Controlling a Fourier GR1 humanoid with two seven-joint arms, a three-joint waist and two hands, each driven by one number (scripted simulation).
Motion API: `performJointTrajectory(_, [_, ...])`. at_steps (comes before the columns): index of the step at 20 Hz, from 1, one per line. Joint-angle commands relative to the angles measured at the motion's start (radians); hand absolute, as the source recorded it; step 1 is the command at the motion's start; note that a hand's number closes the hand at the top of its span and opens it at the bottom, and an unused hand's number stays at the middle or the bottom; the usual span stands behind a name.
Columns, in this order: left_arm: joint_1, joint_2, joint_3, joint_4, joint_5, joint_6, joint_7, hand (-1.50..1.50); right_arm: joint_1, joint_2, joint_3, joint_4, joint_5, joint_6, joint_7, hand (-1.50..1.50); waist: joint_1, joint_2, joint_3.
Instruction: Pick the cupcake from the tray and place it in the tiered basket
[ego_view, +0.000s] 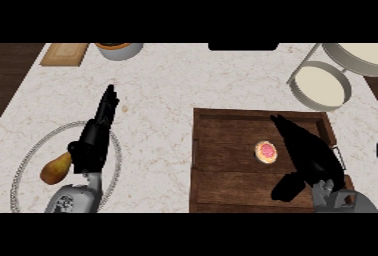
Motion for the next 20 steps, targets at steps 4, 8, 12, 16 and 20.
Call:
performJointTrajectory(4, [-0.003,0.007,0.046,0.014,0.001,-0.041,-0.022,0.0,0.012,0.069,-0.046,0.015,0.053,0.057,-0.016,-1.5,-0.001,0.0,0.0])
performJointTrajectory(8, [0.021,-0.052,-0.022,-0.037,-0.049,0.005,0.004,0.0,0.016,0.106,-0.028,0.17,0.138,-0.071,-0.129,-1.5,0.001,0.0,0.0])
performJointTrajectory(12, [-0.026,-0.065,0.029,0.101,-0.032,-0.007,-0.075,0.0,0.019,0.112,-0.069,0.161,0.14,-0.026,-0.159,-1.5,-0.002,0.0,0.0])
performJointTrajectory(16, [0.048,-0.042,0.019,-0.01,-0.043,-0.039,-0.026,0.0,0.007,0.162,-0.078,0.129,0.173,-0.002,-0.129,-1.5,0.0,0.0,0.0])
performJointTrajectory(20, [0.007,-0.046,0.046,0.041,-0.035,-0.043,-0.046,0.0,0.062,0.152,-0.093,0.214,0.19,-0.086,-0.253,-1.5,-0.001,0.0,0.0])
